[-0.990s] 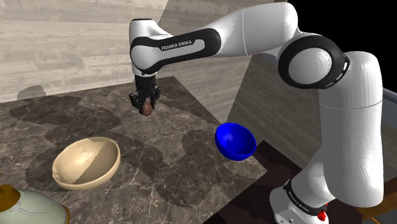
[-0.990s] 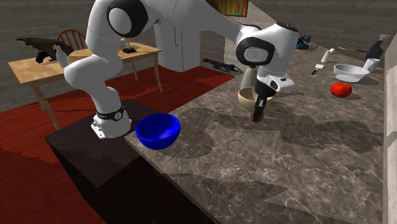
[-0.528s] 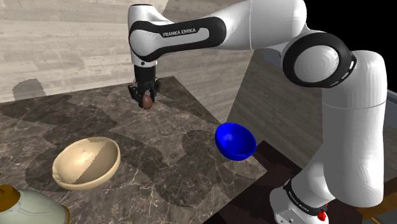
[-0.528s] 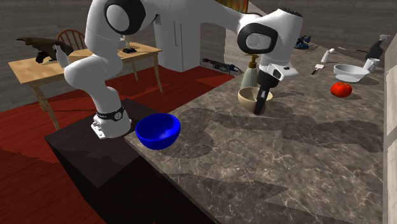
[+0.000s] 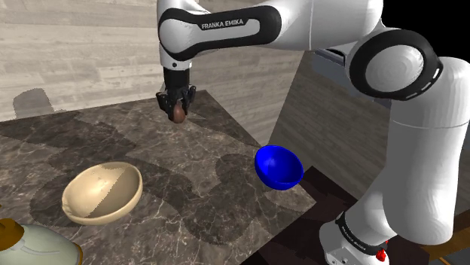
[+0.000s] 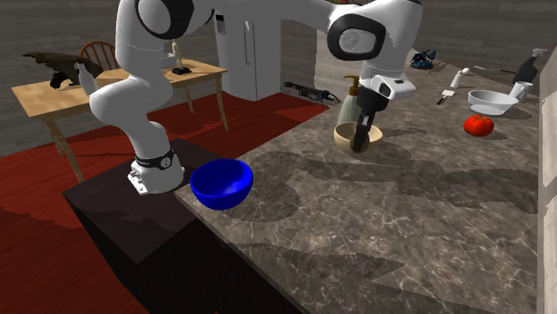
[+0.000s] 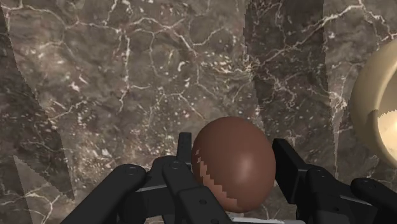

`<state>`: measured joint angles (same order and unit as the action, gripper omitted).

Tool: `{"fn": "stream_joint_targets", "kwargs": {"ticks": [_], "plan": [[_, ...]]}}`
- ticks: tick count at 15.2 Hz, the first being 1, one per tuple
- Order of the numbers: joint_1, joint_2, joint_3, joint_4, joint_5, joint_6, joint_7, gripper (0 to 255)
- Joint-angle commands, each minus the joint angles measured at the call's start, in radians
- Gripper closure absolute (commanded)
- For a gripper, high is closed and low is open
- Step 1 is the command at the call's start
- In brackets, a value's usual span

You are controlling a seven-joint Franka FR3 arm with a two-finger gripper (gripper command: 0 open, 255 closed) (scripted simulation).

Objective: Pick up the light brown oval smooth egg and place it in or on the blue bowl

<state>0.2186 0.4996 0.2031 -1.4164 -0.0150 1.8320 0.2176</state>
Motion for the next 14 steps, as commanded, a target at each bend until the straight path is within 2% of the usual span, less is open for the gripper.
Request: {"fn": "stream_joint_targets", "kwargs": {"ticks": [1,7,14], "plan": [[-0.019,-0.083,0.003,-0.12,0.014,0.037,-0.013,255],[-0.075,-0.327,-0.003,-0.462,0.062,0.135,-0.083,255],[-0.117,-0.587,-0.033,-0.777,0.111,0.188,-0.18,255]]}}
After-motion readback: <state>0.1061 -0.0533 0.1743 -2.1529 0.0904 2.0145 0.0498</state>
